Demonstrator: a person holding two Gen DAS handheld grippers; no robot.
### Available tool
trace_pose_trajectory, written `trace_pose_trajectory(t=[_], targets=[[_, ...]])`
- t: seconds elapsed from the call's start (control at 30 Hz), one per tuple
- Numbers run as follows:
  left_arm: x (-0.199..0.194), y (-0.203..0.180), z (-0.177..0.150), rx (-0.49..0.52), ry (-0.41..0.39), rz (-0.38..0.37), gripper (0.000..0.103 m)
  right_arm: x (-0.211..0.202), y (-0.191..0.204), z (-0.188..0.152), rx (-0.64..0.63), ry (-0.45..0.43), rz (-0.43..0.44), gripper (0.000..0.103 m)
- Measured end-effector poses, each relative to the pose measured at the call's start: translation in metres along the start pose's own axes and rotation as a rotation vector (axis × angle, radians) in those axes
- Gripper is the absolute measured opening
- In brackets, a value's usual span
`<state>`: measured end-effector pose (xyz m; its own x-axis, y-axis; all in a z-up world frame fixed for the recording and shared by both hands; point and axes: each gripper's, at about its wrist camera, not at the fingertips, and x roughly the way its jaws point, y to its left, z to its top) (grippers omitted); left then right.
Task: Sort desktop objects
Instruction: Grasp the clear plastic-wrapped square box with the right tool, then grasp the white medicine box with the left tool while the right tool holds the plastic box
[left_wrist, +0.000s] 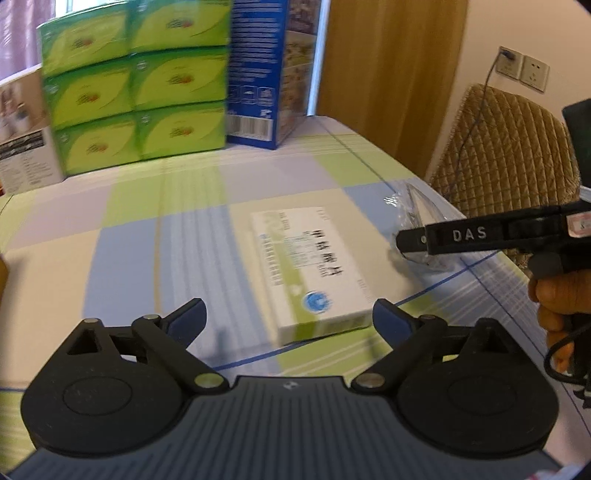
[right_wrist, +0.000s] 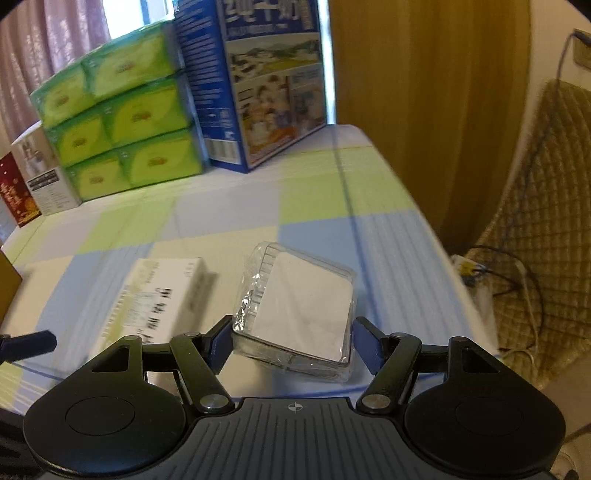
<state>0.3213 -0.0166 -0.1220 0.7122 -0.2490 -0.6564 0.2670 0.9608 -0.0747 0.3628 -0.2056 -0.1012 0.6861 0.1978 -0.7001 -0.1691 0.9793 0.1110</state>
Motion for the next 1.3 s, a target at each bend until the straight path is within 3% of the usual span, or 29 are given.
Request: trace_pose_trajectory(t=[0.3,0.37,0.43,0.53,0.8,0.93,1.0,1.1,1.3], targets=[[0.038,-0.032,0.006,0.039,0.014,0.038,0.093,-0.014,-0.008,-0.016,-0.059,0.002,-0.045,0.066],[0.044,-0.034,0.005,0.052,0.027,0.067,0.089,-0.015,-0.008,-0.018,-0.076,0.002,-0.044,0.066],[0.043,-0.031,0.002,0.052,0.037,0.074,0.072,-0.017,-0.005,-0.021,-0.098,0.0,-0.029,0.066],[0.032,-0.024,-0.003,0.042,0.062,0.075,0.068,-0.023,0.004,-0.029,-0.17,0.002,0.012,0.066],[-0.039,-0.014,-0.038,0.03,0.143,0.106,0.068,-0.053,0.043,-0.054,-0.312,0.076,0.085,0.066],[-0.073,-0.017,-0.058,0.027,0.137,0.082,0.068,-0.067,0.062,-0.072,-0.381,0.13,0.08,0.066],[-0.08,-0.017,-0.065,0.027,0.14,0.077,0.068,-0.07,0.067,-0.079,-0.387,0.138,0.093,0.066],[-0.083,-0.015,-0.069,0.014,0.136,0.072,0.081,-0.072,0.068,-0.083,-0.373,0.135,0.084,0.075],[-0.079,-0.011,-0.059,0.03,0.087,0.057,0.085,-0.064,0.061,-0.08,-0.312,0.158,0.09,0.082]])
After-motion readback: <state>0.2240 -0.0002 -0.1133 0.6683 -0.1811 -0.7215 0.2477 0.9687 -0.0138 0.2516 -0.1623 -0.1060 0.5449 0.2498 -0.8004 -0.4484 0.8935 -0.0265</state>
